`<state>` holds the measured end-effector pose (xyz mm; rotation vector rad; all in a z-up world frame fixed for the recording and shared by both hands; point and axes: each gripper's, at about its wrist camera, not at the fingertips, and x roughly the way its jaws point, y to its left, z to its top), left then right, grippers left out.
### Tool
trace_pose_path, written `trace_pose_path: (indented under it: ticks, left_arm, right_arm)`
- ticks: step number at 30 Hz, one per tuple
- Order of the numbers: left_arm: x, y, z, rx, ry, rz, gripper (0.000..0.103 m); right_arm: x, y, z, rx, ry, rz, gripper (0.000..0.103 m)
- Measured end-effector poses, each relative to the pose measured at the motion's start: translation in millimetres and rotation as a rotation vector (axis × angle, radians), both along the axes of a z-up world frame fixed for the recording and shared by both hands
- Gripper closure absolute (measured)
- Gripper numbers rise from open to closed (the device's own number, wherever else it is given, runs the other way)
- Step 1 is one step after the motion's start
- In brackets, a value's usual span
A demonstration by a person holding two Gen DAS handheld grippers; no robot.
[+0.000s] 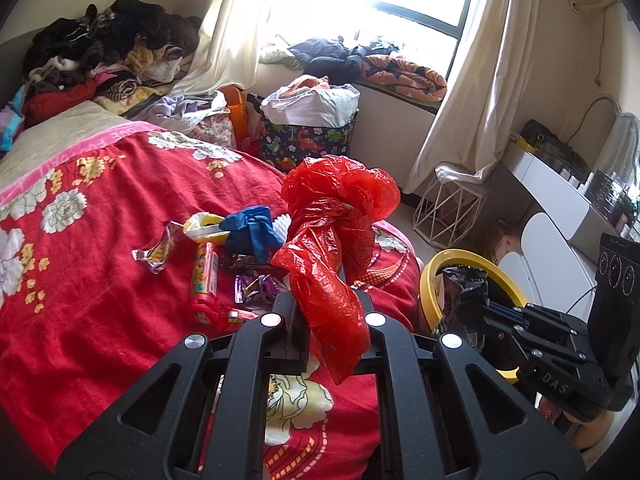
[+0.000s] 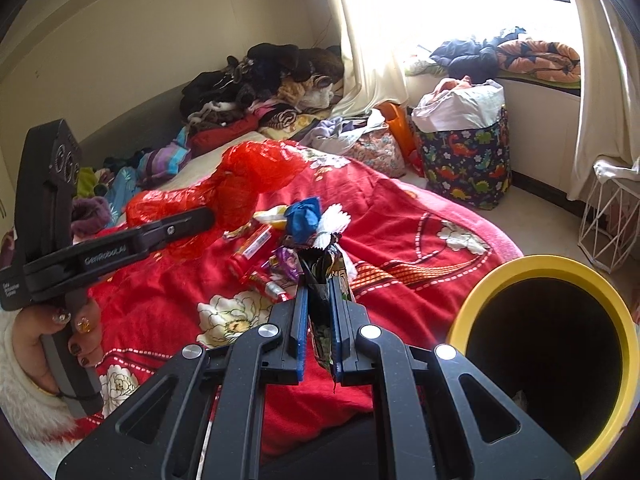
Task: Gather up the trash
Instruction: 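Carry the red bag with the left tool while the right tool carries the wrapper to the bin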
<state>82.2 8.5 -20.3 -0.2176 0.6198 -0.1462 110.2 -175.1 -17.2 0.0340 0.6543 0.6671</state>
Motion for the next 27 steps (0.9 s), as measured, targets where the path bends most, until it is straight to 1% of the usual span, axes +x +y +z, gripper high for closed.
trace_pose_path:
  ticks: [15,27]
  left_arm:
    - [2,-29,6,0.021,-0.013,-0.065,0.098]
    - [3,-51,9,0.027,-0.022,-0.114,0.098]
  right_arm:
    - [7,-37,11,0.057,-0.005,-0.093,0.093]
    - [8,-65,15,0.081,-0.014,-0.168,0.093]
